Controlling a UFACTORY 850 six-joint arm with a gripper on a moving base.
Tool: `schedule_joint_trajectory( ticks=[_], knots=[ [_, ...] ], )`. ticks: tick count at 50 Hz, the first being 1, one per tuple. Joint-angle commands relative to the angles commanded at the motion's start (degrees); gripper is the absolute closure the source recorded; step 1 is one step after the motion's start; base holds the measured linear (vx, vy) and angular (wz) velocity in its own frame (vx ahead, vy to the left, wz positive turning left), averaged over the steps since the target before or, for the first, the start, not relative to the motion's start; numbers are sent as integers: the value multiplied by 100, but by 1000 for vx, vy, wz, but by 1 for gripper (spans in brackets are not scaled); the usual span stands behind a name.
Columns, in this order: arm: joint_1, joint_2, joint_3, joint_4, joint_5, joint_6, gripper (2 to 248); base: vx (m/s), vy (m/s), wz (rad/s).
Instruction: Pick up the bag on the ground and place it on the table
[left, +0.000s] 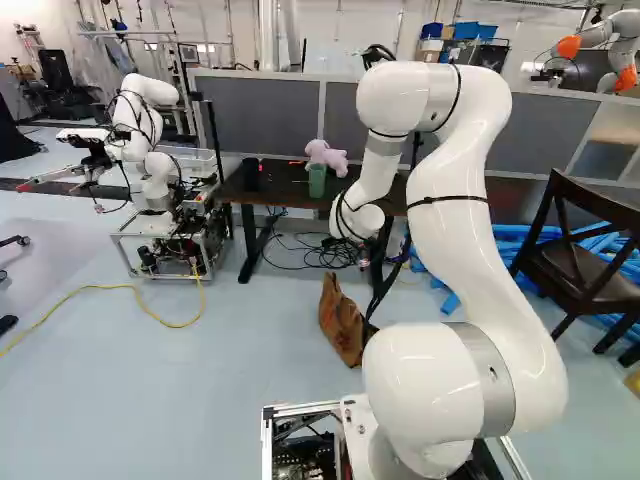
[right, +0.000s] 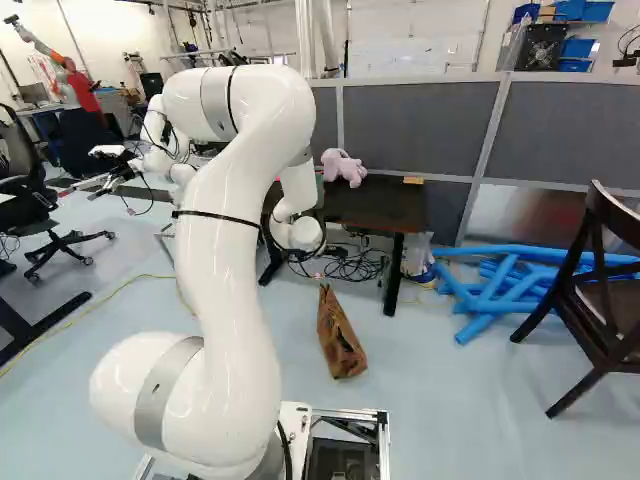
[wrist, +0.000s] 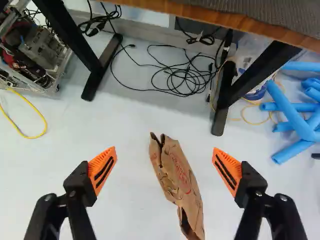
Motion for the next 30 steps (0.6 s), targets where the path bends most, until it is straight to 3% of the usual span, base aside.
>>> schedule_joint_trajectory(
  ticks=[30],
  knots=[
    [-115,-717,-567,-192,-548,0,3,0,0,0]
  ],
)
